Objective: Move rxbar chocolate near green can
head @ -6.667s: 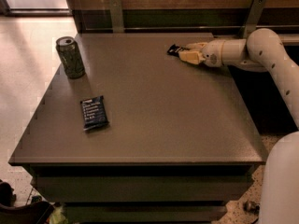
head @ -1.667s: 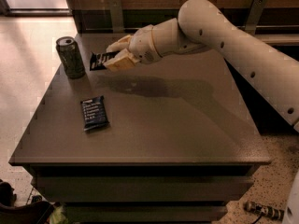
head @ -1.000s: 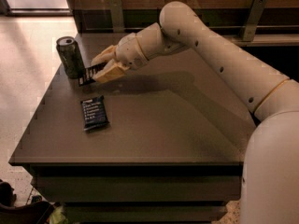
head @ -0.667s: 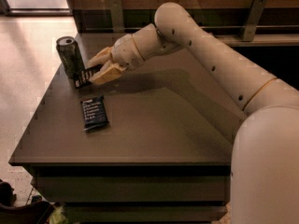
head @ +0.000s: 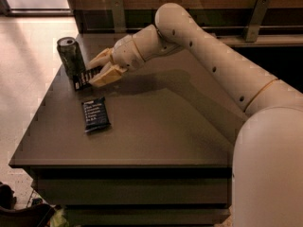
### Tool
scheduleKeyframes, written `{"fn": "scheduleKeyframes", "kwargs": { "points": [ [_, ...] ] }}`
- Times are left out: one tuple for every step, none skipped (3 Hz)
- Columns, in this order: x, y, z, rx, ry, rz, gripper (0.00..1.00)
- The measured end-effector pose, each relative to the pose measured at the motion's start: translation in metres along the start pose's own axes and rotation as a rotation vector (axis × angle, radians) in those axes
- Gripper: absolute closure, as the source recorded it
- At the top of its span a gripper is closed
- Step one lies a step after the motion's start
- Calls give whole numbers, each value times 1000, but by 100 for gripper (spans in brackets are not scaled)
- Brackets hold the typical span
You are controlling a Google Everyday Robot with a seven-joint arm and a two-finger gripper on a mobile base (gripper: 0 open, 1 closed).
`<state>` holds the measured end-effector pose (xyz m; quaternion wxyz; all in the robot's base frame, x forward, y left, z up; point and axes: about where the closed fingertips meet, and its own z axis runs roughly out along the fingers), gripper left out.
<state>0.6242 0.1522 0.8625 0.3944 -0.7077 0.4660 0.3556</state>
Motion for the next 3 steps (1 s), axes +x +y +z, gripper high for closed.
{"fn": "scheduleKeyframes", "kwargs": {
  "points": [
    [0,0,3,-5,-1,0,18],
    [-1,1,6,-10,-3,-1,0],
    [-1,1,6,-10,-3,-1,0]
  ]
}}
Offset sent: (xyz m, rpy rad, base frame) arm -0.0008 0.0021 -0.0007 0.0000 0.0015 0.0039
